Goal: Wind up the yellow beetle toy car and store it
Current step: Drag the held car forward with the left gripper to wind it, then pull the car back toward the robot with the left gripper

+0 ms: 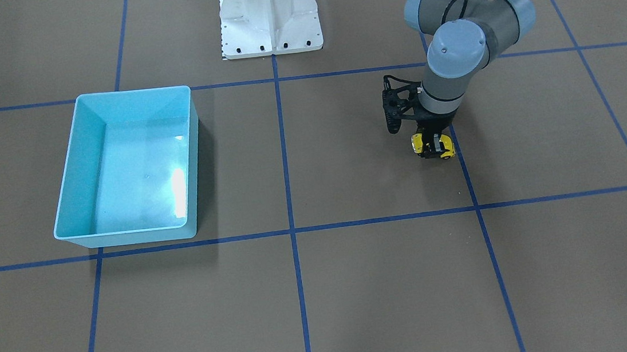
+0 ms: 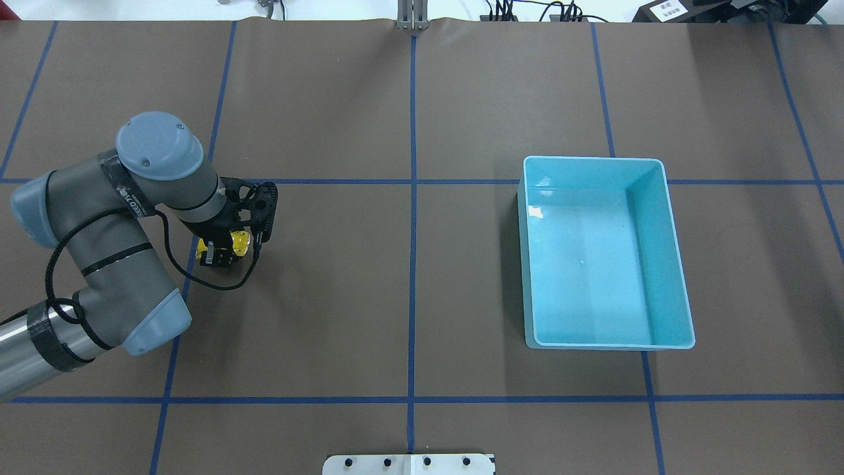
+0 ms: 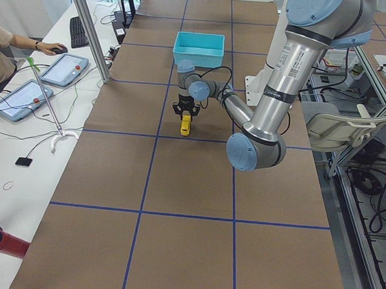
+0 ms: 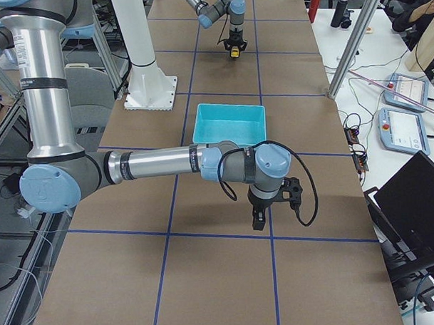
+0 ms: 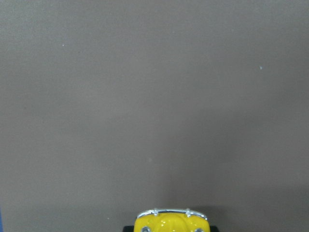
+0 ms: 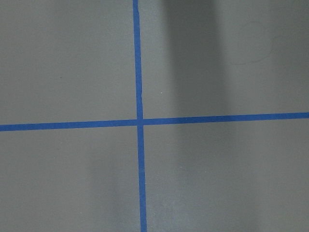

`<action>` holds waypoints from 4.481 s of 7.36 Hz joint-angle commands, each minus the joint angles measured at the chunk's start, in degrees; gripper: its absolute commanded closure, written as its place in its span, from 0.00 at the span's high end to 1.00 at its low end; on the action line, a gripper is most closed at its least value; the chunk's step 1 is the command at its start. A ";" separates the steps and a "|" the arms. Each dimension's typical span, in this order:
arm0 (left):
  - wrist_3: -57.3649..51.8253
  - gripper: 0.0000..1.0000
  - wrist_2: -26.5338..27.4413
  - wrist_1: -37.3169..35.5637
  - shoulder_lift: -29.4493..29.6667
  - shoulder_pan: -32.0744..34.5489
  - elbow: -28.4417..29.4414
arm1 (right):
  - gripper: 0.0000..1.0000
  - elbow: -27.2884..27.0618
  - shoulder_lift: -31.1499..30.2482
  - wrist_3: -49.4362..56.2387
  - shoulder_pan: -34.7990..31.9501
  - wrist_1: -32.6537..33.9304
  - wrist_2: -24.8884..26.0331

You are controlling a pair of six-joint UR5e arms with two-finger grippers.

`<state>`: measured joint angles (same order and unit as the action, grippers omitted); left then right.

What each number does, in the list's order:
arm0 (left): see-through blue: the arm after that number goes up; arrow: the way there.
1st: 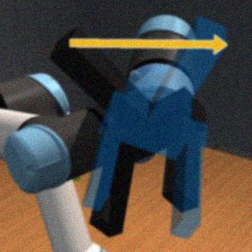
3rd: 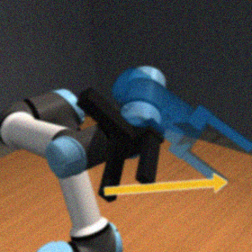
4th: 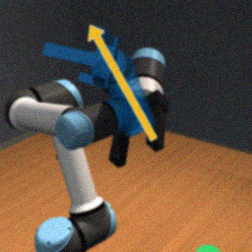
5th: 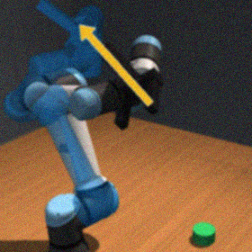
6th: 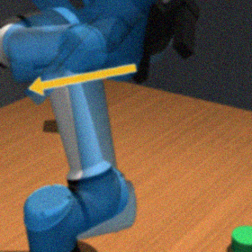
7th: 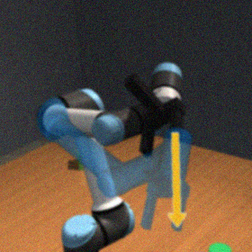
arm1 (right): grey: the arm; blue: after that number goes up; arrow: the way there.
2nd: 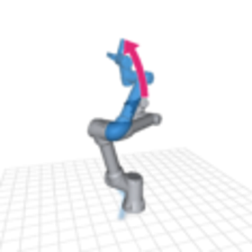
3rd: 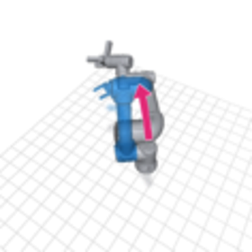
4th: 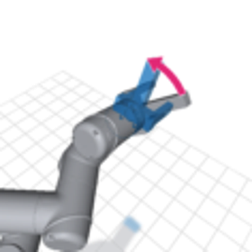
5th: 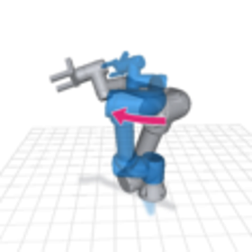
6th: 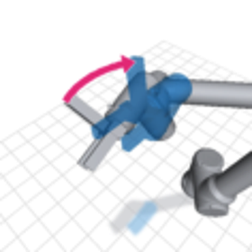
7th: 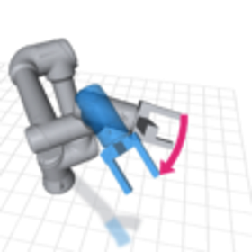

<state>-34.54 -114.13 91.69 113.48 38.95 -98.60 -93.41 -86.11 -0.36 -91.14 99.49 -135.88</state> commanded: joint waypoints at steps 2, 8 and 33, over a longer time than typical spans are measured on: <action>-0.44 0.00 2.68 0.24 -0.45 -0.02 0.16 | 1.00 0.07 -0.03 0.09 0.00 0.00 0.09; -1.84 0.00 4.27 0.24 -1.06 0.16 0.25 | 1.00 0.16 -0.03 0.18 0.00 0.00 0.09; -7.74 0.00 3.56 10.70 -13.45 3.76 -0.54 | 1.00 0.42 0.68 0.27 0.79 0.00 0.26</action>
<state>-42.23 -110.56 102.00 100.55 42.71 -99.15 -93.01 -85.46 -0.06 -90.36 99.49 -135.62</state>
